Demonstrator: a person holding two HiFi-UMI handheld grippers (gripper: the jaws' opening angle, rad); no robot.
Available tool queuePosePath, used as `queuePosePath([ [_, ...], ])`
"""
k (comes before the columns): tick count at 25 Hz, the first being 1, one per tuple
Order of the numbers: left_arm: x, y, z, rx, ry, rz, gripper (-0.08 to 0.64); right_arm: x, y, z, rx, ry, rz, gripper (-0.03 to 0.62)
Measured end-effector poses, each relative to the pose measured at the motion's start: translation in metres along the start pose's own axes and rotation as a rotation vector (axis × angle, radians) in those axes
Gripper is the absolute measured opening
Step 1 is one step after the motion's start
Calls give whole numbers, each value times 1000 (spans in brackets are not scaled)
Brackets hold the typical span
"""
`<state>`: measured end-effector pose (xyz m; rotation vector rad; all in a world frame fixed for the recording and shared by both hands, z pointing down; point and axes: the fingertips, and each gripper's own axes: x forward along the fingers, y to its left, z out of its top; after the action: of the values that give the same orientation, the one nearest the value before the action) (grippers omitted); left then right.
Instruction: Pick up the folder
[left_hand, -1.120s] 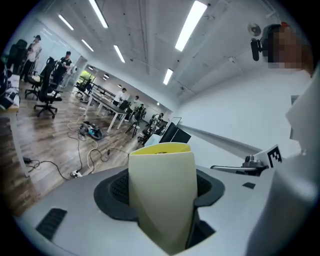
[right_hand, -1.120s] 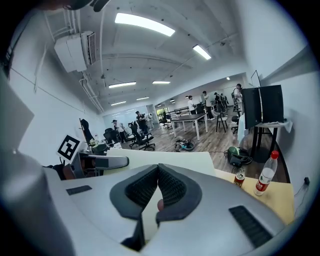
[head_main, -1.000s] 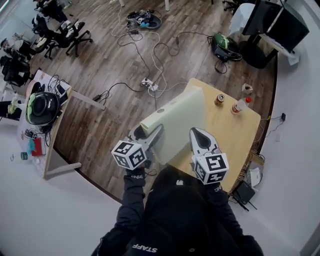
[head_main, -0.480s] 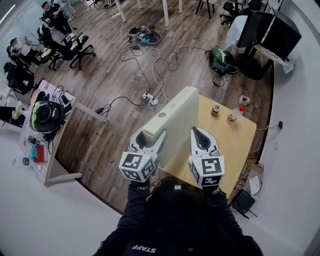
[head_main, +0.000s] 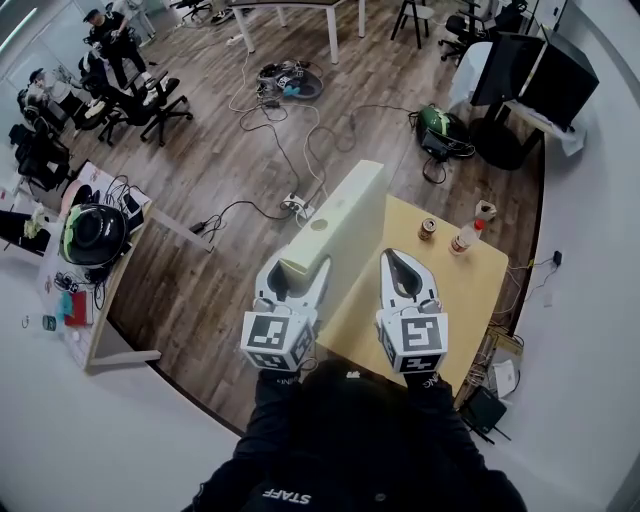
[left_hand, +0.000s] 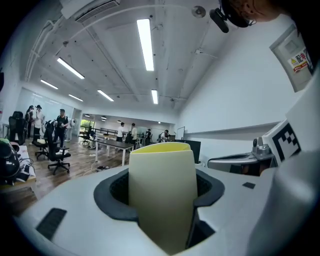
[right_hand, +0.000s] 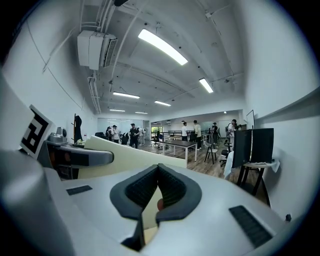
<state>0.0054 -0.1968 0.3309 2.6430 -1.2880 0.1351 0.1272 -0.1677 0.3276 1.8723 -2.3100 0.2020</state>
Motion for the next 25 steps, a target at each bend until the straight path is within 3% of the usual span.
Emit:
queuePosePath([
  [9, 1, -2, 20, 49, -39, 19, 293, 1, -6, 20, -25, -37, -30, 23],
  [25, 6, 0, 25, 65, -49, 39, 293, 10, -11, 27, -17, -62, -39, 23],
])
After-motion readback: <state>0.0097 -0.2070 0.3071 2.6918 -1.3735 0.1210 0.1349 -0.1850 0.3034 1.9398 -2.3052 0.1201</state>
